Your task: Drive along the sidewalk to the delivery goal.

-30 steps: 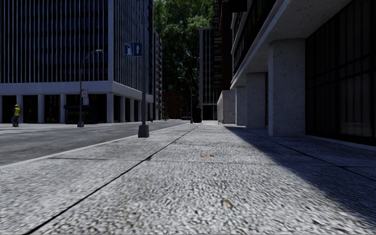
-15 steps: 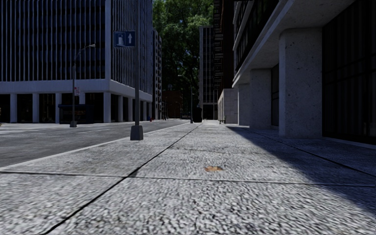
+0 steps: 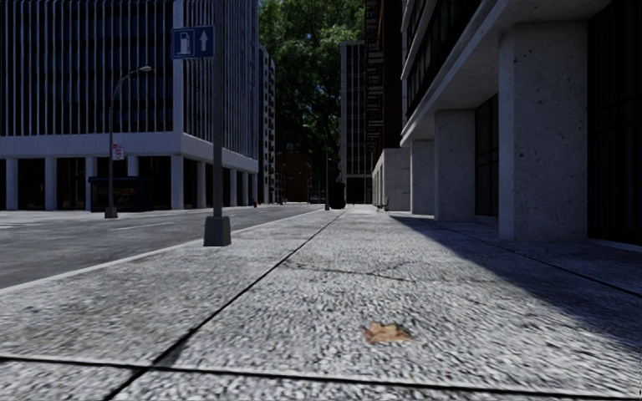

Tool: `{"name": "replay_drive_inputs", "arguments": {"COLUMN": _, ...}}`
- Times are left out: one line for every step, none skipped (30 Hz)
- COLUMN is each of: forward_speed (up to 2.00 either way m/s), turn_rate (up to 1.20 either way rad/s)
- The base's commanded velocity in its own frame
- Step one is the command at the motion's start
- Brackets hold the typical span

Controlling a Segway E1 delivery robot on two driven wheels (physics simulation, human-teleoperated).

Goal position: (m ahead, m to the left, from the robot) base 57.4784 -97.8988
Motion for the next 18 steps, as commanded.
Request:
{"name": "replay_drive_inputs", "arguments": {"forward_speed": 2.0, "turn_rate": 0.0}}
{"name": "replay_drive_inputs", "arguments": {"forward_speed": 2.0, "turn_rate": 0.0}}
{"name": "replay_drive_inputs", "arguments": {"forward_speed": 2.0, "turn_rate": 0.0}}
{"name": "replay_drive_inputs", "arguments": {"forward_speed": 2.0, "turn_rate": 0.0}}
{"name": "replay_drive_inputs", "arguments": {"forward_speed": 2.0, "turn_rate": 0.0}}
{"name": "replay_drive_inputs", "arguments": {"forward_speed": 2.0, "turn_rate": 0.0}}
{"name": "replay_drive_inputs", "arguments": {"forward_speed": 2.0, "turn_rate": 0.0}}
{"name": "replay_drive_inputs", "arguments": {"forward_speed": 2.0, "turn_rate": 0.0}}
{"name": "replay_drive_inputs", "arguments": {"forward_speed": 2.0, "turn_rate": 0.0}}
{"name": "replay_drive_inputs", "arguments": {"forward_speed": 2.0, "turn_rate": -0.43}}
{"name": "replay_drive_inputs", "arguments": {"forward_speed": 2.0, "turn_rate": -1.18}}
{"name": "replay_drive_inputs", "arguments": {"forward_speed": 2.0, "turn_rate": -1.18}}
{"name": "replay_drive_inputs", "arguments": {"forward_speed": 2.0, "turn_rate": -1.2}}
{"name": "replay_drive_inputs", "arguments": {"forward_speed": 2.0, "turn_rate": -1.2}}
{"name": "replay_drive_inputs", "arguments": {"forward_speed": 2.0, "turn_rate": -1.2}}
{"name": "replay_drive_inputs", "arguments": {"forward_speed": 2.0, "turn_rate": -0.82}}
{"name": "replay_drive_inputs", "arguments": {"forward_speed": 2.0, "turn_rate": -0.82}}
{"name": "replay_drive_inputs", "arguments": {"forward_speed": 2.0, "turn_rate": -0.03}}
